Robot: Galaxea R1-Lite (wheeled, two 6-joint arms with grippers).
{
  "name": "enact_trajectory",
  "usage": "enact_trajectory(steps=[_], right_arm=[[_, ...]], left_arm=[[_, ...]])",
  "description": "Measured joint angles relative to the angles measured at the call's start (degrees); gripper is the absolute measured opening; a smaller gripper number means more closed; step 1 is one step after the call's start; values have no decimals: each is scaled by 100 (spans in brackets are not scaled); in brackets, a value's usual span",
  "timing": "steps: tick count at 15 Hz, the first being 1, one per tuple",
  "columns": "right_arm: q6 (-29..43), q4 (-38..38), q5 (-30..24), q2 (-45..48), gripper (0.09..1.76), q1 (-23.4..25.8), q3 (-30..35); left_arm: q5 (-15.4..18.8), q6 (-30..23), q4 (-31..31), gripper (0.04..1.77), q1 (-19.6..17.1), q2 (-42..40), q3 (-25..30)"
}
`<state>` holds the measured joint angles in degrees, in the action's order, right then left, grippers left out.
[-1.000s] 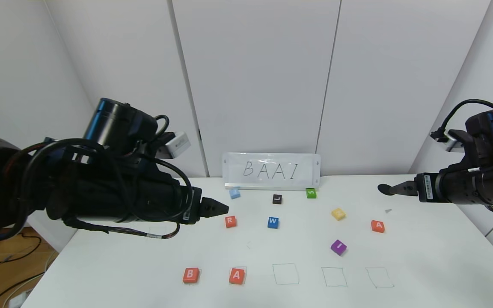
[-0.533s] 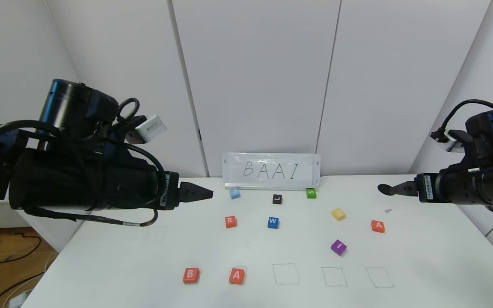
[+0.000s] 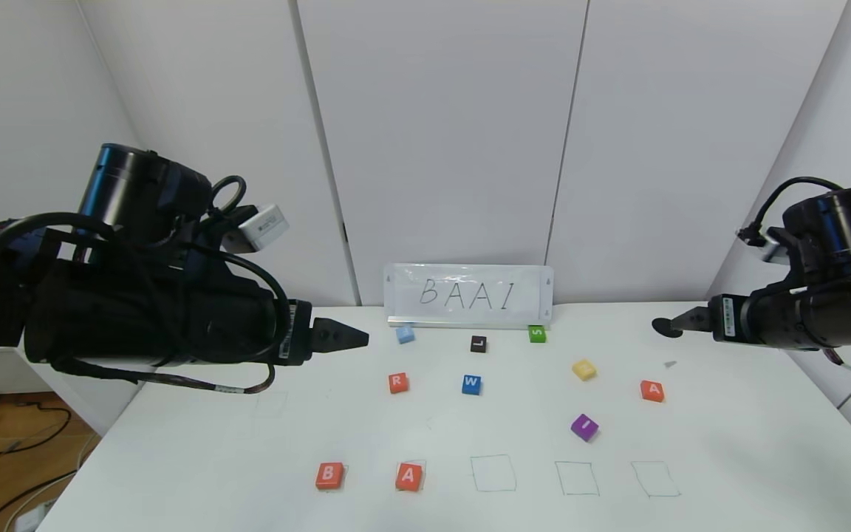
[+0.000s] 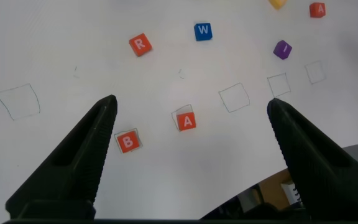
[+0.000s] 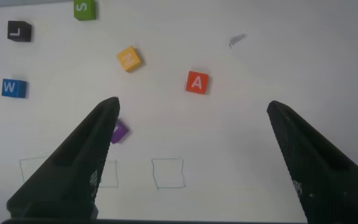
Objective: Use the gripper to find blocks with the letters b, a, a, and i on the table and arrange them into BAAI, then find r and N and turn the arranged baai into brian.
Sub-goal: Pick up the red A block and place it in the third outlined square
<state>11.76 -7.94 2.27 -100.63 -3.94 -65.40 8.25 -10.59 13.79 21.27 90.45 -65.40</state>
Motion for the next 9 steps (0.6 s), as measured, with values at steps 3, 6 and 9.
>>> enact_trajectory(steps=[3,6,9], right_arm=[[33,6,95,-428,171,20,-157],[194,2,79,-868,171,66,-336],[452,-9,55,-1312,171,100,-551]], left_arm=[[0,4,0,172,0,76,9],[1,6,0,172,0,117,5],[179,0,0,172,-2,130,5]])
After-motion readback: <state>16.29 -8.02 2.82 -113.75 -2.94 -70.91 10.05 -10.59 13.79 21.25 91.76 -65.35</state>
